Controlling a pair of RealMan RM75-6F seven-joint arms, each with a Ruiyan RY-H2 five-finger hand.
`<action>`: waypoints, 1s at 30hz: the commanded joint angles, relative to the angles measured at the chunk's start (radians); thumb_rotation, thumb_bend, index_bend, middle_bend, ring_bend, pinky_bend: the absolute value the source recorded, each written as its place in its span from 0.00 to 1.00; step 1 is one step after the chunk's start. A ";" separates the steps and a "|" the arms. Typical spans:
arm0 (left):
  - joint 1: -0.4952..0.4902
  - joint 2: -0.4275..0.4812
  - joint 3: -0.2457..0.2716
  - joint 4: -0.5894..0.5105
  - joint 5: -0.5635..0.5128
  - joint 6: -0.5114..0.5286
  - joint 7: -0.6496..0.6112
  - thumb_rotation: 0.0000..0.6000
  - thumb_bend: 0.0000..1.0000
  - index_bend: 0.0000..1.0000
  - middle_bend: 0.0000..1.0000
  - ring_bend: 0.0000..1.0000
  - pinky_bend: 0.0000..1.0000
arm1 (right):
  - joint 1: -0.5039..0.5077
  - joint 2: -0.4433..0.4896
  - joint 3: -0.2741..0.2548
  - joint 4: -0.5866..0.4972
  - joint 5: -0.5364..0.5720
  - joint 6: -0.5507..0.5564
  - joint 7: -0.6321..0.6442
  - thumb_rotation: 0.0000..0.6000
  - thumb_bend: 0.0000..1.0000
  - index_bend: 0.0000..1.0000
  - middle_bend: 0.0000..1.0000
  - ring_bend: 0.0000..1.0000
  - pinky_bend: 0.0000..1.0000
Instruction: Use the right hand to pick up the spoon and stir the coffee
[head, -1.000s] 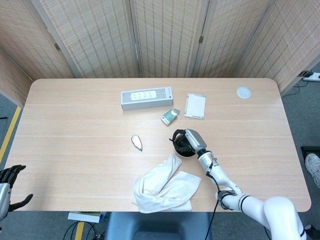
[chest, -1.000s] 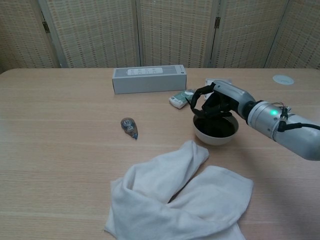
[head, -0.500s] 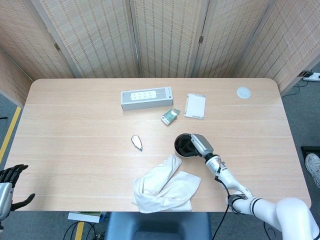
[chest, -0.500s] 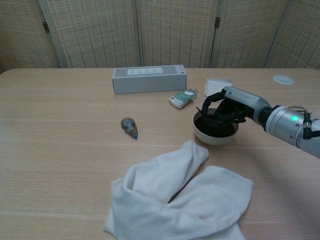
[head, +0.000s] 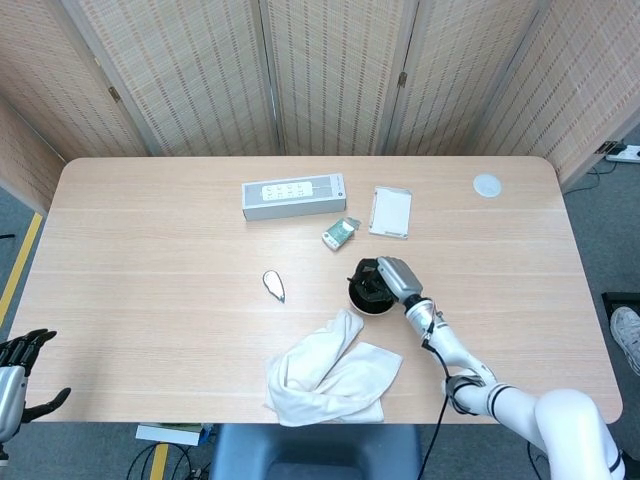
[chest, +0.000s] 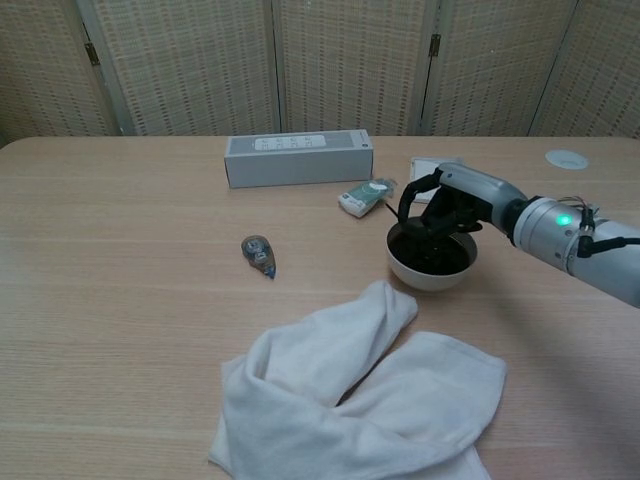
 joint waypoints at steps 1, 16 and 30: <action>0.000 0.000 0.000 0.000 -0.001 -0.001 0.001 1.00 0.21 0.20 0.19 0.19 0.19 | 0.012 -0.013 0.002 0.007 -0.008 0.001 0.006 1.00 0.52 0.74 1.00 1.00 1.00; 0.001 -0.005 0.001 0.007 0.000 -0.002 -0.007 1.00 0.22 0.20 0.19 0.19 0.19 | -0.021 0.042 -0.051 -0.086 -0.048 0.039 0.024 1.00 0.52 0.74 1.00 1.00 1.00; -0.005 -0.007 -0.002 0.002 0.004 -0.004 -0.004 1.00 0.21 0.20 0.19 0.19 0.19 | -0.006 0.022 -0.027 0.004 -0.023 0.035 -0.037 1.00 0.52 0.74 1.00 1.00 1.00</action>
